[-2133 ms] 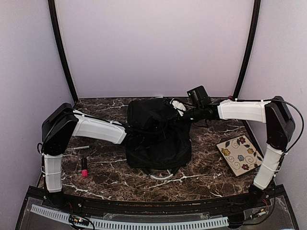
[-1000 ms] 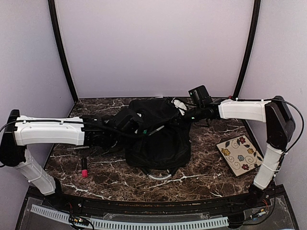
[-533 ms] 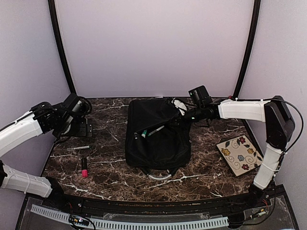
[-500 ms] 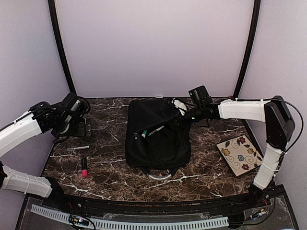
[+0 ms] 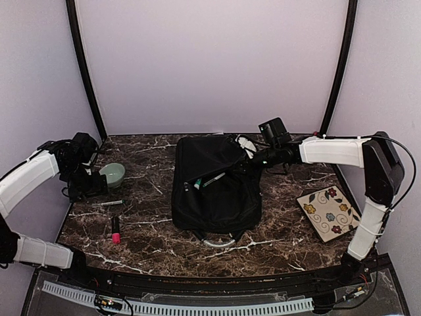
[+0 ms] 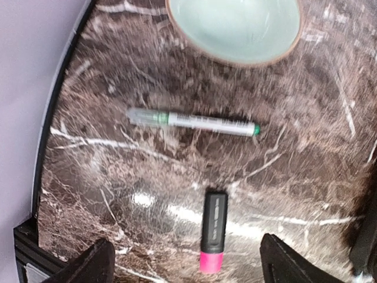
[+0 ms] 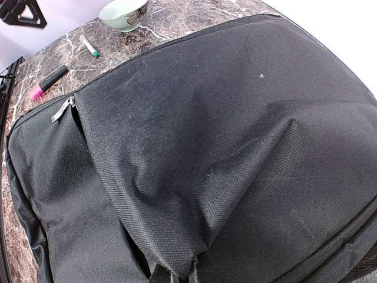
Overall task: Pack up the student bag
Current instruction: Grab the pen at the corner of the board.
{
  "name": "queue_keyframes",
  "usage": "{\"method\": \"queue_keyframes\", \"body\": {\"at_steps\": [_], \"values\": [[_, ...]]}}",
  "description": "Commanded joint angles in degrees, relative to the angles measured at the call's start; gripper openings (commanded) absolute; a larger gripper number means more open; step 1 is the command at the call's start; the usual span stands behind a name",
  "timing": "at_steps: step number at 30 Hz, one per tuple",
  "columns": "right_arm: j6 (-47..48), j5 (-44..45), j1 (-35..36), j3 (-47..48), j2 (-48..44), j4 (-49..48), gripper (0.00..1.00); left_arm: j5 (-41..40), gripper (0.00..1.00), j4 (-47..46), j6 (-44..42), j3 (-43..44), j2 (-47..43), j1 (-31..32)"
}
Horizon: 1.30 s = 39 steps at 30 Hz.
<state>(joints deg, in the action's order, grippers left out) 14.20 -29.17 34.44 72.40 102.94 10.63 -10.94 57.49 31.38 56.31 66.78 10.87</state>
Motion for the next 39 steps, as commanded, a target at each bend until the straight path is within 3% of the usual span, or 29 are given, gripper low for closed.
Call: {"method": "queue_keyframes", "body": {"at_steps": [1, 5, 10, 17, 25, 32, 39], "values": [[-1.1, -5.3, 0.4, 1.2, -1.2, -1.5, 0.03, 11.0, 0.78, 0.8, -2.0, -3.2, 1.9, -1.8], [-1.1, -5.3, 0.3, 1.2, -1.3, -1.7, 0.03, 16.4, 0.68, -0.4, 0.9, -7.7, 1.5, -1.9], [-1.2, -5.7, 0.3, 1.2, -0.9, -1.6, 0.03, 14.6, 0.62, -2.5, 3.4, -12.2, -0.7, -1.9], [-1.3, -5.8, 0.3, 1.3, -0.6, -1.6, 0.03, 18.2, 0.60, -6.8, 5.8, -15.7, 0.8, -1.7], [-1.2, -5.8, 0.3, 1.4, -0.4, -1.5, 0.03, 15.1, 0.59, -6.7, 7.7, -15.8, 1.8, 0.0], [-1.3, -6.1, 0.4, 1.5, -0.1, -1.4, 0.04, 13.7, 0.57, -9.3, 11.4, -16.4, 7.7, 7.7], [-1.2, -6.1, 0.3, 1.4, -0.3, -1.4, 0.03, 9.3, 0.56, -8.0, 11.6, -15.5, 6.9, 8.0]]}}
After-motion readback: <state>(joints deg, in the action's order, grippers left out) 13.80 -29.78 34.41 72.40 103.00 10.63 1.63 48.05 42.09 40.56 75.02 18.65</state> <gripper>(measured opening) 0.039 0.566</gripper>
